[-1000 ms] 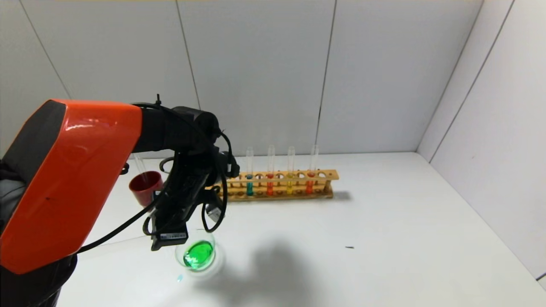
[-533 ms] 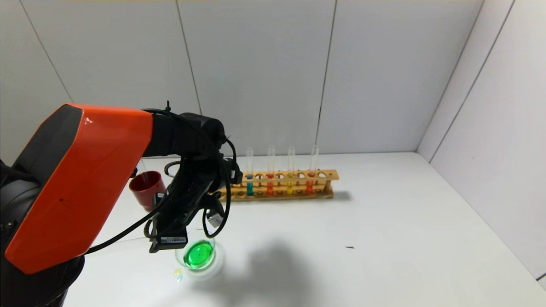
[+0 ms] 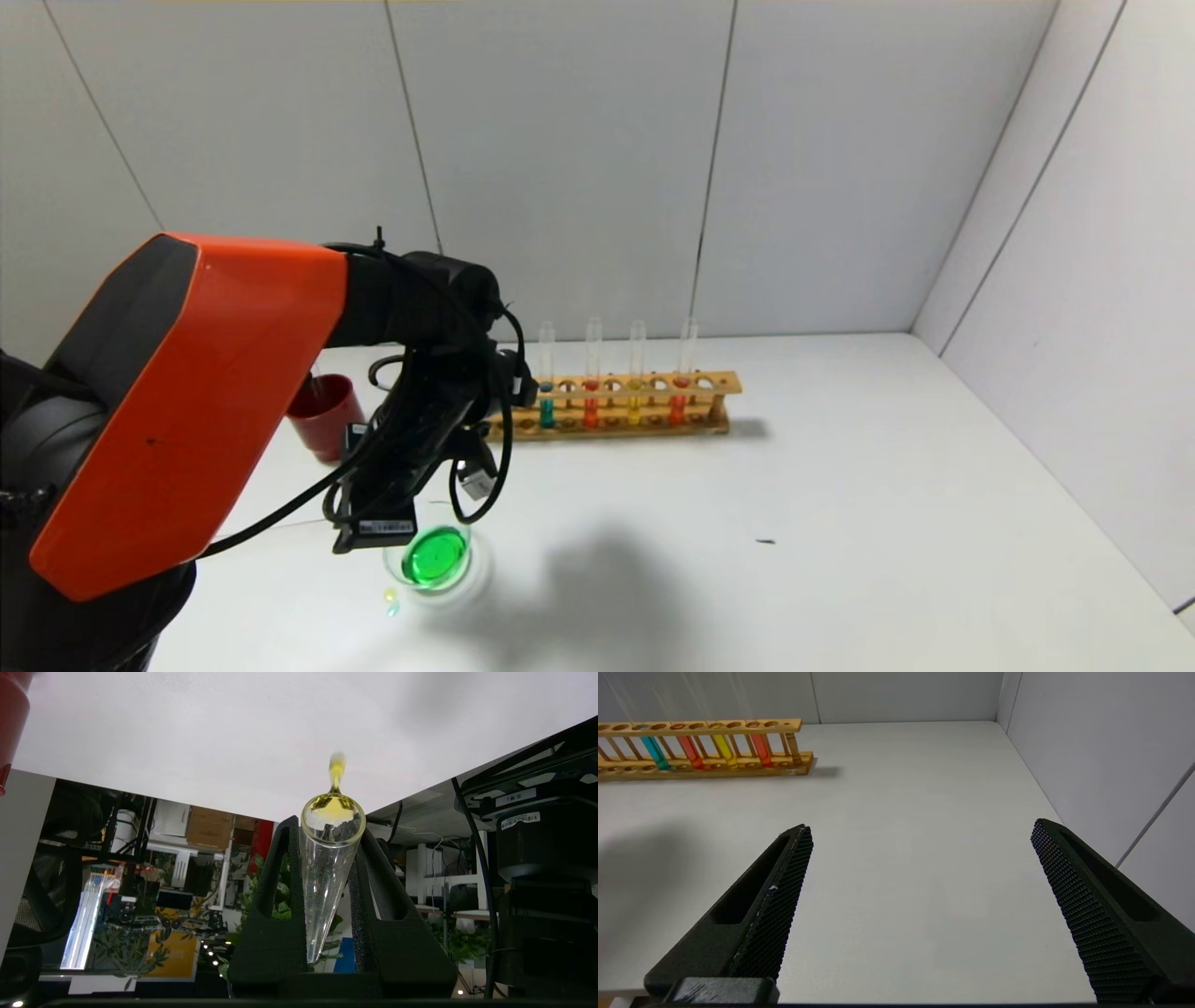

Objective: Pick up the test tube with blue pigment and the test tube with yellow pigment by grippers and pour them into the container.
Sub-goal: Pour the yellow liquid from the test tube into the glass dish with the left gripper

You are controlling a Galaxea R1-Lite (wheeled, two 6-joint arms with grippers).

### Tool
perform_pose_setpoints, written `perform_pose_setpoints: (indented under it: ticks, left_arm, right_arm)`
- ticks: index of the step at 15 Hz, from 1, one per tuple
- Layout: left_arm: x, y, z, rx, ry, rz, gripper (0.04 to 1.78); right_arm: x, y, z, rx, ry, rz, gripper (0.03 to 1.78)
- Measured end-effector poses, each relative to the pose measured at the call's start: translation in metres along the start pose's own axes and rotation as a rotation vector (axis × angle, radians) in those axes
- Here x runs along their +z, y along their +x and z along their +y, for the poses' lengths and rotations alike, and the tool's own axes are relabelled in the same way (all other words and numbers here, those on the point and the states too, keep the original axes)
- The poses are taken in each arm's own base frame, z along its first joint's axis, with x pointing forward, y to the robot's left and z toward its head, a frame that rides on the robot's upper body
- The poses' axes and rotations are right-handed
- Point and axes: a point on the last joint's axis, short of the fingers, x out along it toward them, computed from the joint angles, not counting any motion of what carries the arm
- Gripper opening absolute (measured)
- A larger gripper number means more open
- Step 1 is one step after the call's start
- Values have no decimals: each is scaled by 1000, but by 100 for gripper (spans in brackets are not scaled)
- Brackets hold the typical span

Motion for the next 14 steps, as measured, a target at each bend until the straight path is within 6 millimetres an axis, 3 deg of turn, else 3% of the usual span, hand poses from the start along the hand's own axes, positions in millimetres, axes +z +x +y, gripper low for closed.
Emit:
perform_pose_setpoints:
  ticks: [7, 14]
  left_arm:
    - [19, -2, -7, 21, 31, -12, 31]
    - [21, -1, -8, 21, 35, -6, 31]
  right_arm:
    - [0, 0, 0, -1, 0, 0, 171]
    - [0, 0, 0, 0, 0, 0, 171]
